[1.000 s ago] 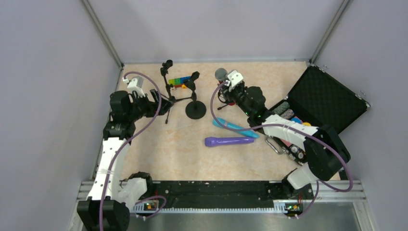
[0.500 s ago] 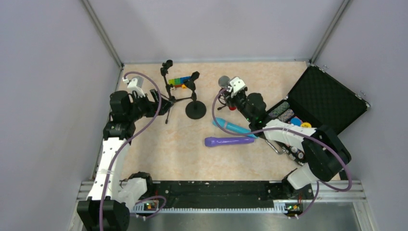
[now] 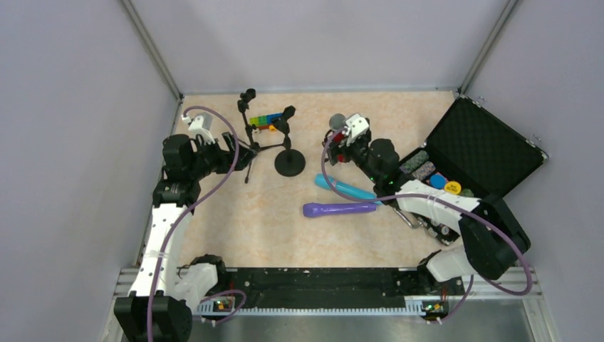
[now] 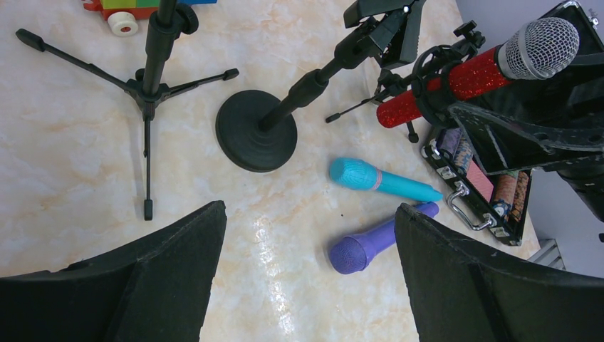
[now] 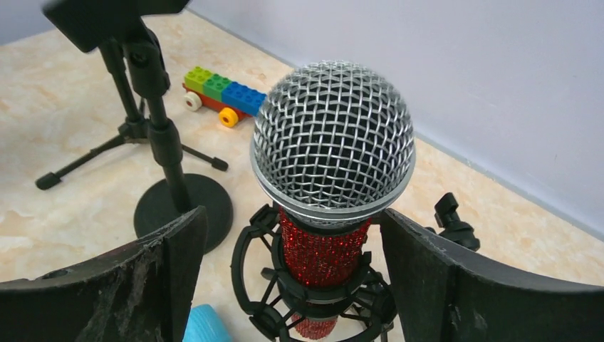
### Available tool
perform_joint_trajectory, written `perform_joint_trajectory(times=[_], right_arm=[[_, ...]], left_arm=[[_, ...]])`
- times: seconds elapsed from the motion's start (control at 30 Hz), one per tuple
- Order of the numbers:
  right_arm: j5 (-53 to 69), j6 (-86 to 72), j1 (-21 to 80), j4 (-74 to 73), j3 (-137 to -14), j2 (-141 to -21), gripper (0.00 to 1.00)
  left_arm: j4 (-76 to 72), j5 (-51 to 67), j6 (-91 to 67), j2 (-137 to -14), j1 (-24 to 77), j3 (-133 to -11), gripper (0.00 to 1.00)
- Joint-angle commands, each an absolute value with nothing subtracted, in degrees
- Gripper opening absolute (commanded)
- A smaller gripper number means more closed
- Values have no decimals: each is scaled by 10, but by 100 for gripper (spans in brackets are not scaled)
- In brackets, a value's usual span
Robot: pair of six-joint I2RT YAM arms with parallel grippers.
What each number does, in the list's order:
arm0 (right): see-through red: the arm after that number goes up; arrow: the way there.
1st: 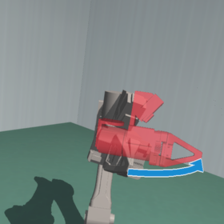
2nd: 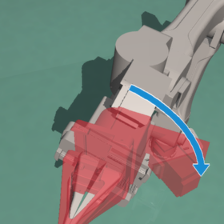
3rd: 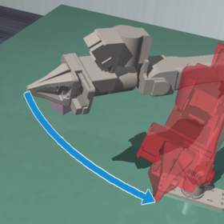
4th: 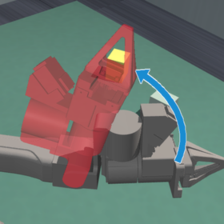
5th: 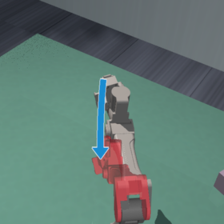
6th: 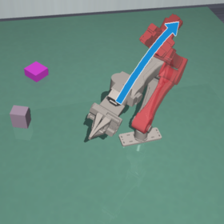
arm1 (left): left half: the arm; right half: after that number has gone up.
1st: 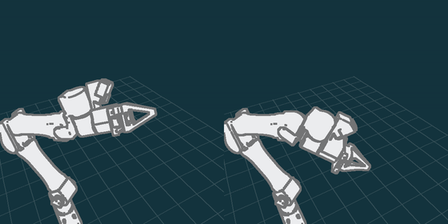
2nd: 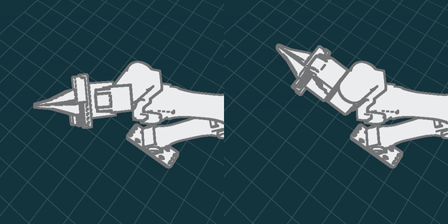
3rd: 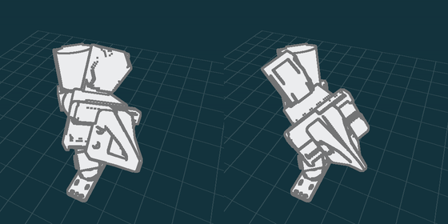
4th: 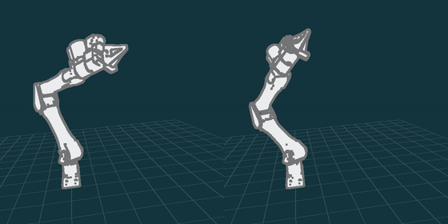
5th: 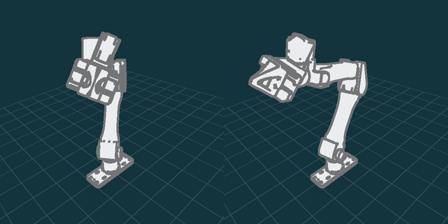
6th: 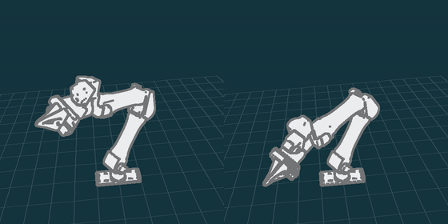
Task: Attach the microphones to the stand
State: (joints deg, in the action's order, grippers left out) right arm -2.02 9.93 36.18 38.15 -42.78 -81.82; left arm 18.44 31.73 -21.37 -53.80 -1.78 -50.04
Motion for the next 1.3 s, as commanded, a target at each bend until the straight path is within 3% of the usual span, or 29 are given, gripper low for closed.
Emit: perform_joint_trajectory(times=[0.0,0.3,0.73,1.1,1.27], right_arm=[[-3,60,356,363,-452,-756,90],[-7,26,356,286,-461,-685,96],[-66,-35,355,62,-464,-600,99],[98,-122,276,-59,-484,-620,98],[203,-169,218,-41,-491,-663,91]], left_arm=[[160,326,-217,-536,-18,-502,92],[161,324,-216,-533,-19,-501,92],[161,324,-216,-533,-18,-500,92],[162,320,-214,-530,-19,-501,92],[162,321,-215,-531,-19,-501,92]])
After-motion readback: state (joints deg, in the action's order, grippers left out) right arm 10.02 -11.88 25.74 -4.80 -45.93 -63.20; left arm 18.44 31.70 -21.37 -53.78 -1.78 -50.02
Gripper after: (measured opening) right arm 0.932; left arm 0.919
